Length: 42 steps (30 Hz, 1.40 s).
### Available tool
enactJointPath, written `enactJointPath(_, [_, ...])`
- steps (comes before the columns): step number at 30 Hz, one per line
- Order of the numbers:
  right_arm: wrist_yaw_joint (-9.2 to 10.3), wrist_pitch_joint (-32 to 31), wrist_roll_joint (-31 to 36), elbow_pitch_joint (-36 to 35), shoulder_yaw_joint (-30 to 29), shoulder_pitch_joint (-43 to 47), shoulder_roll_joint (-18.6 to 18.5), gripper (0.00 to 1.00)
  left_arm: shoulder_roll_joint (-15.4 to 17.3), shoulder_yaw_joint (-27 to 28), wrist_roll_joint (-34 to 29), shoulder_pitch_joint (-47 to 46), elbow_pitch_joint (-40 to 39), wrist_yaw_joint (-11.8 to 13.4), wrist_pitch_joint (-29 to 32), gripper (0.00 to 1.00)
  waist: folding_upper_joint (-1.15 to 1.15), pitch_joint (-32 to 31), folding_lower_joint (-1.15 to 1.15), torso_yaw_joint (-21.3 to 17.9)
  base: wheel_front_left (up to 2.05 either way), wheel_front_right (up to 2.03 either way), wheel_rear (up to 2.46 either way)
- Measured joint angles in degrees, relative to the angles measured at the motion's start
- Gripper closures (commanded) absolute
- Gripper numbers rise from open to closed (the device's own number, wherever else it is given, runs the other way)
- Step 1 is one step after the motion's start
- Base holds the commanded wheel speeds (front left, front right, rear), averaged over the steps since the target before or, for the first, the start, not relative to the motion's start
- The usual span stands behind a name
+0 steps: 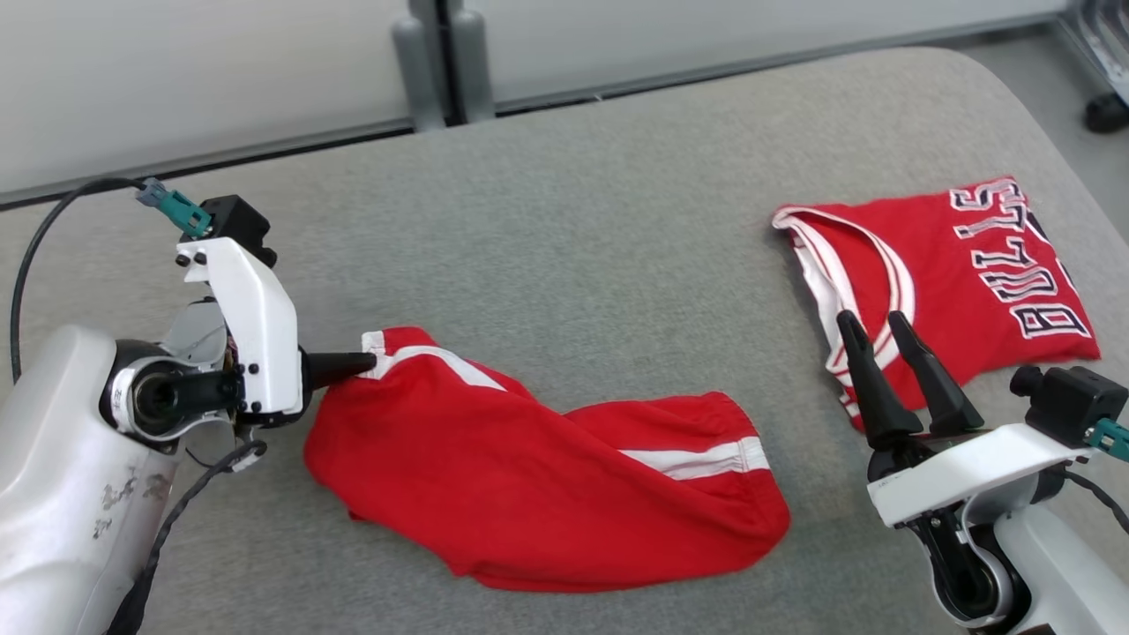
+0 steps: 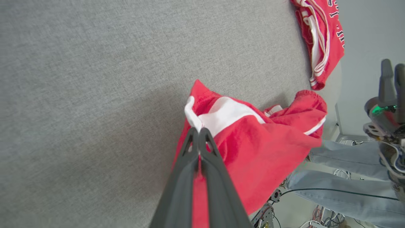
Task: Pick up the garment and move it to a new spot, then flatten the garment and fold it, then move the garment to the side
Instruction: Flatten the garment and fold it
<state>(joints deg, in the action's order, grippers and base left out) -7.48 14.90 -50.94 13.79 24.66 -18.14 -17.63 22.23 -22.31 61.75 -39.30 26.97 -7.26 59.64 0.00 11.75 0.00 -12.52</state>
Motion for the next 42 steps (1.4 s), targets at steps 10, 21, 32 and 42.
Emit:
enactJointPath(10, [0.0,-1.4,0.22,0.01,-1.44,3.29,-1.19,0.0,4.66,2.83,7.53,8.78,-16.35,-0.09,0.04,1.0,0.0,-5.72,0.0,7.03,0.0,0.0,0.0])
enactJointPath(21, [0.0,-3.21,1.4,-0.69,-3.44,7.15,-1.01,0.0,8.9,7.09,10.14,28.25,-29.96,2.33,-4.25,1.0,0.0,-9.26,0.0,12.22,0.0,0.0,0.0])
enactJointPath(32, [0.0,-5.68,2.69,-2.43,-5.92,9.47,-1.12,0.0,4.49,6.61,7.84,33.15,-23.04,0.74,-13.89,0.0,0.0,-10.9,0.0,12.97,0.0,0.0,0.0])
enactJointPath(42, [0.0,-1.21,7.98,-7.86,-9.66,10.57,1.45,0.0,6.22,15.41,-13.3,34.01,-32.26,2.81,-44.57,0.0,0.0,-10.91,0.0,12.57,0.0,0.0,0.0])
